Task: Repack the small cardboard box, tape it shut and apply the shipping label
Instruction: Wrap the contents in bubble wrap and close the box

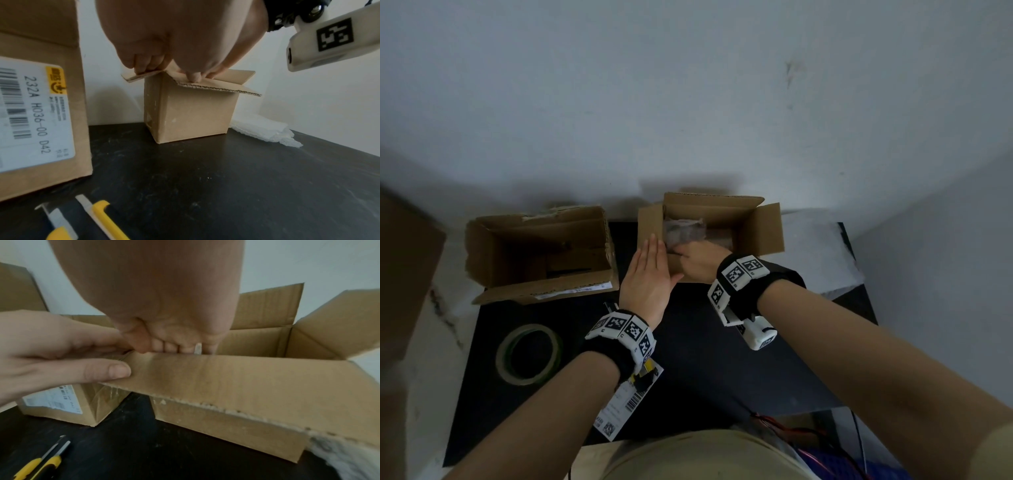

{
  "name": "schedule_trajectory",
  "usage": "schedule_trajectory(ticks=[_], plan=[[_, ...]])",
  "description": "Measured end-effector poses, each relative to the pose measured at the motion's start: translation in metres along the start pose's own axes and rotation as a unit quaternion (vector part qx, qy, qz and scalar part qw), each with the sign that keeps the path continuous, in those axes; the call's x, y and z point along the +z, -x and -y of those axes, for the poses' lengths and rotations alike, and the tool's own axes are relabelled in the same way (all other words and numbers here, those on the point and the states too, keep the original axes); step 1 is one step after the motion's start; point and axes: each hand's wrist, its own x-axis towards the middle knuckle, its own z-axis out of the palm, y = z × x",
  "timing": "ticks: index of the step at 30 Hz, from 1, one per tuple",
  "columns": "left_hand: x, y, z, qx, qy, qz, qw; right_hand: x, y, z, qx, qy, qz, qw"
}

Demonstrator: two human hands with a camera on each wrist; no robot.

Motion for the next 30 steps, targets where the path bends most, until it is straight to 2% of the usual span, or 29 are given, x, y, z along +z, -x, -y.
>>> schedule_trajectory(ticks=[3, 6, 13, 18, 24, 30], plan=[[-0.001, 0.001, 0.001, -0.002, 0.015, -0.01, 1.0, 0.001, -0.002, 0.0, -0.005, -0.009, 0.004, 1.0], [-0.004, 0.003, 0.001, -0.007, 0.01, -0.013, 1.0, -0.001, 0.0, -0.003, -0.021, -0.034, -0.034, 0.999], [-0.027, -0.006, -0.002, -0.02, -0.024, 0.002, 1.0, -0.01, 0.021, -0.023, -0.032, 0.045, -0.132, 0.99], [-0.046, -0.017, -0.013, -0.008, -0.032, -0.033, 0.999, -0.02, 0.042, -0.042, -0.029, 0.09, -0.194, 0.977], [-0.065, -0.033, -0.056, 0.064, -0.023, -0.06, 0.996, -0.032, 0.075, -0.072, -0.014, 0.053, -0.237, 0.97], [-0.061, -0.051, -0.121, 0.148, -0.013, -0.069, 0.986, -0.032, 0.111, -0.128, 0.021, 0.024, -0.273, 0.961]])
